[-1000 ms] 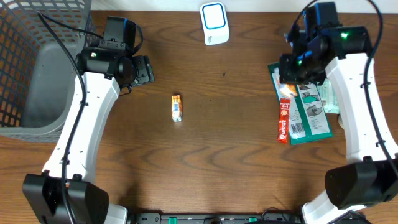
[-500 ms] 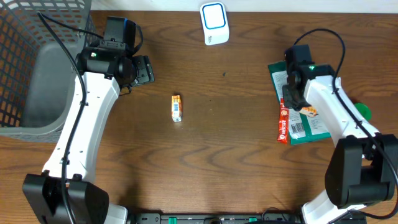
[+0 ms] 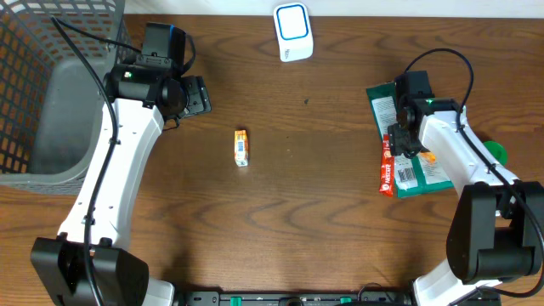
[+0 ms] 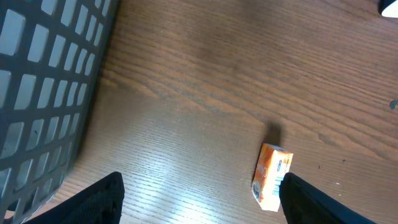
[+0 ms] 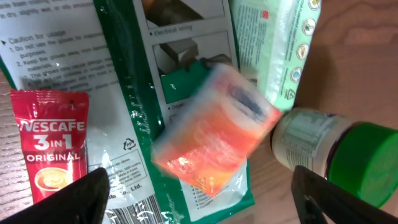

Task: Scan the item barcode
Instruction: 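Lower the Kleenex pack onto the table and open the right gripper, then move the right gripper left over the second tissue pack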

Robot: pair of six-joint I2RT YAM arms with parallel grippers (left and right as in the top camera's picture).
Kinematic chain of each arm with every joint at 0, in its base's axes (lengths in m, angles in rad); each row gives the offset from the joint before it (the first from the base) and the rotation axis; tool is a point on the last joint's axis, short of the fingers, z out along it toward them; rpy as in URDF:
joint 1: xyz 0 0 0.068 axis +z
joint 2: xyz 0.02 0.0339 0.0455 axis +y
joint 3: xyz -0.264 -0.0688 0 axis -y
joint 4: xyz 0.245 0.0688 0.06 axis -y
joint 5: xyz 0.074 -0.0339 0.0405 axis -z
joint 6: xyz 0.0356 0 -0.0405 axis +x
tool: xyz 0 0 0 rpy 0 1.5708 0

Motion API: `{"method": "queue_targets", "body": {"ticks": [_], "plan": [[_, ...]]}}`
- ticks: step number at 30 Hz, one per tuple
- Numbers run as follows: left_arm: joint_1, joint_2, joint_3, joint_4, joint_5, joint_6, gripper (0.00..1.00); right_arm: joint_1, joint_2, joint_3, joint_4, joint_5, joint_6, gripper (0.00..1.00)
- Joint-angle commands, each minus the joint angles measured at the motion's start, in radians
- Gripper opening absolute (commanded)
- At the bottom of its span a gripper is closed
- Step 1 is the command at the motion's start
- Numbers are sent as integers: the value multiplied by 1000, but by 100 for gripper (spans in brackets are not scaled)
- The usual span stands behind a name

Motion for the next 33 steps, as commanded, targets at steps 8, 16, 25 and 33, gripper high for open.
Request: {"method": "queue_targets", "body": {"ticks": [8, 16, 25, 33], "plan": [[3, -26, 0, -4, -20, 5, 80, 0, 0, -3, 24, -165, 2, 91], [3, -26, 0, -4, -20, 5, 80, 16, 0, -3, 147, -816, 18, 93], [3, -26, 0, -4, -20, 5, 80, 119, 0, -3, 246, -1144, 153, 98], [3, -26, 0, -4, -20, 5, 80, 325, 0, -4, 325, -970, 261, 64]]}}
